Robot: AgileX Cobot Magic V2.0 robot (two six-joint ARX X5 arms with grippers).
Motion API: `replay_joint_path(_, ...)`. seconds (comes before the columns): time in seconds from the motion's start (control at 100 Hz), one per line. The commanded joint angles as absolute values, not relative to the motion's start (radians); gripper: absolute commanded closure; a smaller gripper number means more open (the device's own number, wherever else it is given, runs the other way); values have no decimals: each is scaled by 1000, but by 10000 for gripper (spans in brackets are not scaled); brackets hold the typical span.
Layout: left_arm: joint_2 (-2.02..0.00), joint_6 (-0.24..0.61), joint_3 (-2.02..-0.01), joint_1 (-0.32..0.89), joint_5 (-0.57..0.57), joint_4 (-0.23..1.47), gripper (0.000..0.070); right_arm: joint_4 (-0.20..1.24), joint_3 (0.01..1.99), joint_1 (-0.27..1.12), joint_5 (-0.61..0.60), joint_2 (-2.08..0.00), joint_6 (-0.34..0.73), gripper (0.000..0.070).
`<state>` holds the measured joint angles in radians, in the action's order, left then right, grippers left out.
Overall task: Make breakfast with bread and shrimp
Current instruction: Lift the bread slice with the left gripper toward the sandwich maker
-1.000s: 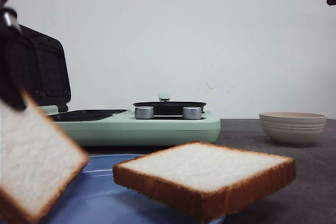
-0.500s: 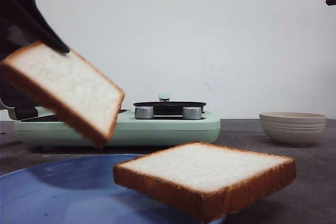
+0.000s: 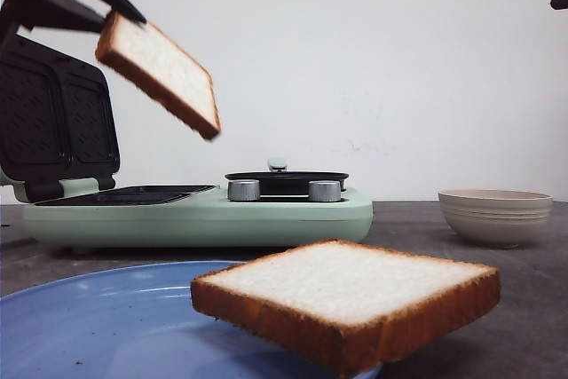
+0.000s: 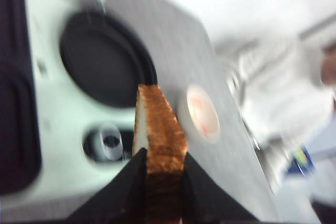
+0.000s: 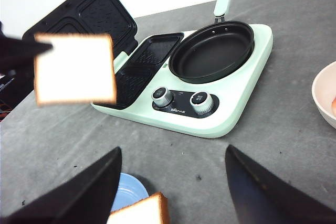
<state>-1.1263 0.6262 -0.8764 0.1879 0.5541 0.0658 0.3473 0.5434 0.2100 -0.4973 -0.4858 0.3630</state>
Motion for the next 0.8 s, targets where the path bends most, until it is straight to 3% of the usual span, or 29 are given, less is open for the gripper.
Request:
replay_joint_path(0.0, -1141, 632, -909, 190, 495, 36, 700, 339, 554, 215, -496, -488, 348, 313)
replay_joint_path(0.31, -1303, 556, -1111, 190, 329, 83, 697, 339, 554, 215, -493, -489, 348, 313)
replay_joint_path(0.57, -1509, 351, -1410, 205, 138, 312, 697, 357, 554, 215, -466, -489, 347, 313)
replay_joint_path(0.79, -1670, 227, -1608, 237, -5, 445, 697, 373, 554, 215, -466, -489, 347, 313)
